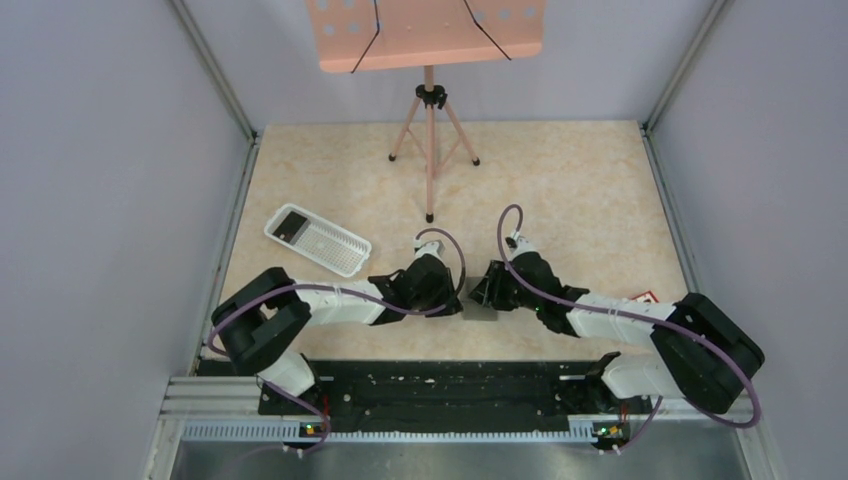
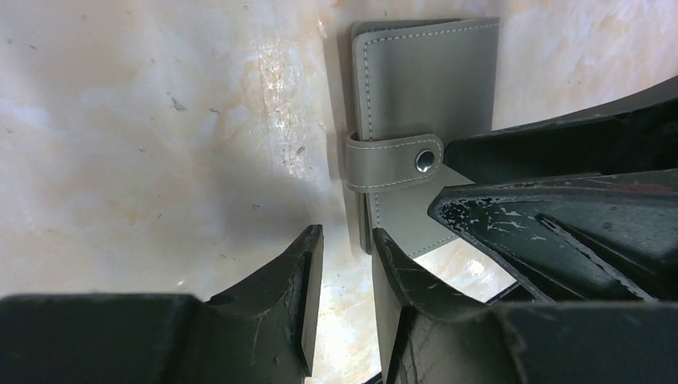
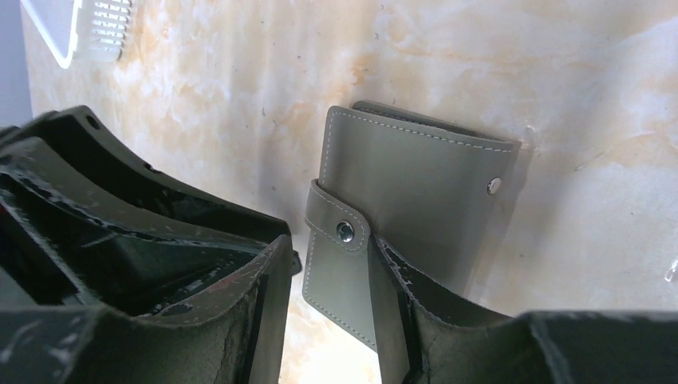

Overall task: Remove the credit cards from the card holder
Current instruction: Open the card holder at the center of the board.

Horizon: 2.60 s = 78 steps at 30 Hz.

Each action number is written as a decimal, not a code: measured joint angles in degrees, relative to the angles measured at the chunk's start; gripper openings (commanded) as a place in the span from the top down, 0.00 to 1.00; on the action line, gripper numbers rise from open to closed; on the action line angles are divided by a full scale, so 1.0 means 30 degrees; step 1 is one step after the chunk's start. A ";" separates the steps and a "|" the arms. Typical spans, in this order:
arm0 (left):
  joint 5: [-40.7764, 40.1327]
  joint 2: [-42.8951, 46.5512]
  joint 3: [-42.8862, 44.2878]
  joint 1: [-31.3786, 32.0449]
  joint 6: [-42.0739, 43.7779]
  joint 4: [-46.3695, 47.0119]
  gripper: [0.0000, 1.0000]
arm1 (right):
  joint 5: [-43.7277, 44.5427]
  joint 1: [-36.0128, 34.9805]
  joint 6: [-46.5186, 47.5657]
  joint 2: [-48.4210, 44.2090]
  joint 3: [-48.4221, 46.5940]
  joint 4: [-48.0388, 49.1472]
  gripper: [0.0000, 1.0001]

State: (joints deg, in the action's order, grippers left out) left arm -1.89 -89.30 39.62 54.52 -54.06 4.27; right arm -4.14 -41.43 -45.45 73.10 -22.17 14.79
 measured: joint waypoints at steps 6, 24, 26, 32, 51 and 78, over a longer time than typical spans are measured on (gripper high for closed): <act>0.0546 -0.0860 0.0153 0.0000 -0.0095 0.0925 0.68 | -0.0036 0.0000 -0.0699 0.0255 0.0204 0.0780 0.63; 0.1282 -0.1588 0.0226 -0.0109 -0.0452 0.2157 0.85 | -0.1836 0.0168 -0.3708 0.0729 0.2681 0.6492 0.90; 0.1326 -0.1683 0.0262 -0.0102 -0.0452 0.2317 0.85 | -0.2084 0.0153 -0.3818 0.0852 0.2681 0.7023 0.93; 0.1319 -0.1683 0.0262 -0.0102 -0.0459 0.2382 0.84 | -0.2244 0.0153 -0.3869 0.1392 0.2681 0.7548 0.87; -0.2025 -0.1865 0.5705 0.0444 0.2018 -0.4175 0.67 | -0.1625 0.3789 0.1013 -0.5544 0.1770 -0.2368 0.44; -0.0656 -0.2958 0.4452 0.0474 0.2390 -0.3905 0.88 | -0.4182 0.4036 -0.0801 -0.2404 0.3650 0.2266 0.36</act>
State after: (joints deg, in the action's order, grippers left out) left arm -3.86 -98.17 52.97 55.94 -46.89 -7.44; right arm -16.69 -29.32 -47.86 65.89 -11.22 21.58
